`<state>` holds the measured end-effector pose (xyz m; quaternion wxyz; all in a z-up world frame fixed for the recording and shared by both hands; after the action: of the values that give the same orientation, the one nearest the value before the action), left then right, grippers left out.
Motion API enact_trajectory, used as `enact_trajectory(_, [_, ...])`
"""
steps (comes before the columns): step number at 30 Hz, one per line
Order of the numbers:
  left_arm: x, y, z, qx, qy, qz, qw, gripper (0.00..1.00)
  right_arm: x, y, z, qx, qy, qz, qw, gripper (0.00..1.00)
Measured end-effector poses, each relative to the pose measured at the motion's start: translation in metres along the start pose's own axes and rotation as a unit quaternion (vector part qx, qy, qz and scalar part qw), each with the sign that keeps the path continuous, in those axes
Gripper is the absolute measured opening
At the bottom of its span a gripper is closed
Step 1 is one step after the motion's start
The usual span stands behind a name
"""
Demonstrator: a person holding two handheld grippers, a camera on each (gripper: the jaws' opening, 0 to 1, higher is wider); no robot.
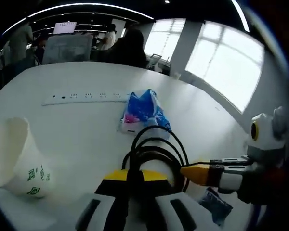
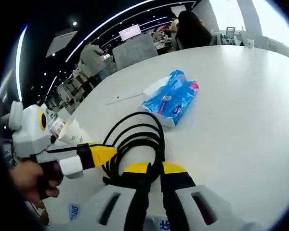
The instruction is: Arrange the tabletop items into an orderly group along one side of the table until the central work area is clear of visible clutter.
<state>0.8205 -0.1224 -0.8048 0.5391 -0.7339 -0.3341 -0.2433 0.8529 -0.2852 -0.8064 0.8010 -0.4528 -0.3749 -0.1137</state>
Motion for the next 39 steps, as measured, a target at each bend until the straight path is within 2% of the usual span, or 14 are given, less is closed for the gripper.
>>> enact_trajectory(13, [0.003, -0.019, -0.007, -0.003, 0.004, -0.013, 0.9999, 0.01, 0.005, -0.013, 0.007, 0.007, 0.008, -0.015, 0.9998, 0.0])
enact_trajectory(22, [0.008, -0.032, -0.012, -0.006, 0.012, -0.032, 0.9994, 0.01, 0.01, -0.024, 0.013, 0.012, 0.006, -0.032, 0.9994, 0.0])
enact_trajectory(32, [0.018, -0.046, -0.022, -0.017, 0.016, -0.051, 0.9984, 0.02, 0.018, -0.042, 0.016, 0.014, 0.01, -0.055, 0.9983, 0.0])
enact_trajectory(39, [0.018, -0.056, -0.032, -0.026, 0.021, -0.051, 0.9981, 0.02, 0.02, -0.056, 0.017, 0.01, 0.005, -0.064, 0.9979, 0.0])
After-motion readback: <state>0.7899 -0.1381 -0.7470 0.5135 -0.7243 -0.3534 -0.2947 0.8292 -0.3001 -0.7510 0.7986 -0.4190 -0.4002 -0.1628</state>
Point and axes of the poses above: the point that each gripper's makers call its tool centre point, and the gripper's own axes: y roughly forward along the fingers, z roughly to its left, x roughly out of its top, the point moved 9 cm from there along -y, roughly backward along the fingers, and after that the axes turned 3 degrees about -y, right-handed, at the moved point
